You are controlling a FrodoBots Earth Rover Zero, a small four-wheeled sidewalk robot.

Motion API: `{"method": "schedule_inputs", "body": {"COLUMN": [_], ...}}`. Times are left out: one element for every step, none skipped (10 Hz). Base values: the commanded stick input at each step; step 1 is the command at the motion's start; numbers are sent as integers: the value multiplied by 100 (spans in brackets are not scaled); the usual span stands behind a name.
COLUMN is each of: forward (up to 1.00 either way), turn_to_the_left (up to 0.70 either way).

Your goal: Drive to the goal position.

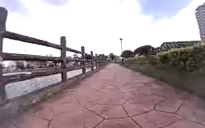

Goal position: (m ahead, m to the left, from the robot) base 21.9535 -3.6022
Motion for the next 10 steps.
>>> {"method": "schedule_inputs", "body": {"forward": [70, 70, 70, 70, 70, 70, 70, 70, 70, 70], "turn_to_the_left": [8, 9, 9, 9, 10, 10, 9, 9, 9, 10]}}
